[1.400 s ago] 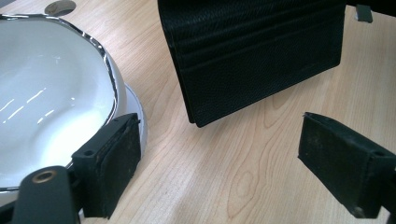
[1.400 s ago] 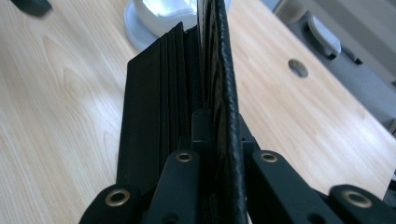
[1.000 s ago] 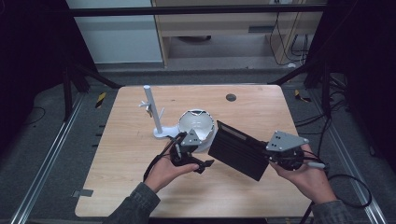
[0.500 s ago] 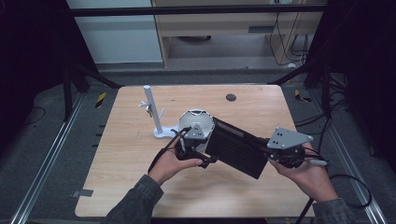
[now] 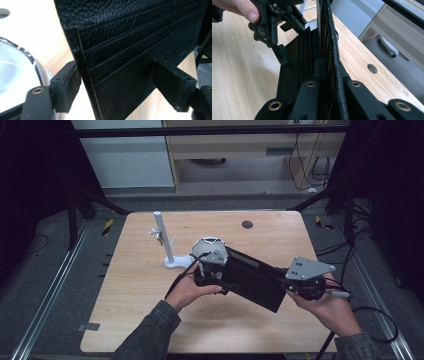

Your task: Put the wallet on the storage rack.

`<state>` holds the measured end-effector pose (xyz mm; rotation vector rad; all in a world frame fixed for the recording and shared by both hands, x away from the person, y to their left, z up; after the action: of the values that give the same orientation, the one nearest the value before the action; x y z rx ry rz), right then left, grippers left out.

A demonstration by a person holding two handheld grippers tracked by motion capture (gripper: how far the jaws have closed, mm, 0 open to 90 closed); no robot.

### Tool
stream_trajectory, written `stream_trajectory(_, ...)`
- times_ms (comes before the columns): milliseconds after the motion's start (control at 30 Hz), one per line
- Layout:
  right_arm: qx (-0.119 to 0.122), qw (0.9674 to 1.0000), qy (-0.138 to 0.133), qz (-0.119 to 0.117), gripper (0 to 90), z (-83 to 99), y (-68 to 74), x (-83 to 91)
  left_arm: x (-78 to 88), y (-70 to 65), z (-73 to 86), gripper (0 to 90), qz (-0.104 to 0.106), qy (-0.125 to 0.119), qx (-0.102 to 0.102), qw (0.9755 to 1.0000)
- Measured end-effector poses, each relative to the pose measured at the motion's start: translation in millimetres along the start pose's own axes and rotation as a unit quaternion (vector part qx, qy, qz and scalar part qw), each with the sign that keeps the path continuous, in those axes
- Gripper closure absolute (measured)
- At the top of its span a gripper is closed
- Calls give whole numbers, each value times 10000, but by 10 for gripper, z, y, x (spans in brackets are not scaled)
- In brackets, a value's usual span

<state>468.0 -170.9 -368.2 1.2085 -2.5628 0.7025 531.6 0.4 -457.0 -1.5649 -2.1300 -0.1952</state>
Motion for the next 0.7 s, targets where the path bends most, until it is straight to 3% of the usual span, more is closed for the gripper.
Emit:
stream_trajectory(167, 12, 10000, -14, -7, 853, 17, 5, 12, 19, 21, -7, 431, 60, -14, 68, 10000)
stream_trajectory(267, -24, 10000, -52, -42, 852, 45, 3, 17, 43, 43, -5, 529, -15, 19, 8, 10000)
stream_trajectory(467, 116, 9999, 91, -58, 848, 159, 16, 23, 118, 12, -11, 735, 80, 153, -78, 9998)
stream_trajectory(567, 239, 9993, 276, -21, 843, 238, 18, 16, 188, -27, -39, 795, 39, 254, -252, 9994)
stream_trajectory(700, 340, 9984, 443, -18, 842, 359, 37, -25, 272, -74, -59, 811, -100, 466, -452, 9978)
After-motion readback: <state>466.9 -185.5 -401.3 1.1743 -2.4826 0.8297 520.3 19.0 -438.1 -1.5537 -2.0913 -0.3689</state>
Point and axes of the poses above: each handheld gripper's, and its own axes: x roughly backward along the jaws, z roughly out of its underside, y roughly to its left, the point moved 7 cm from there along -x, roughly forward along the jaws, and after that the axes turned 7 degrees about -y, right-handed, at the moved point
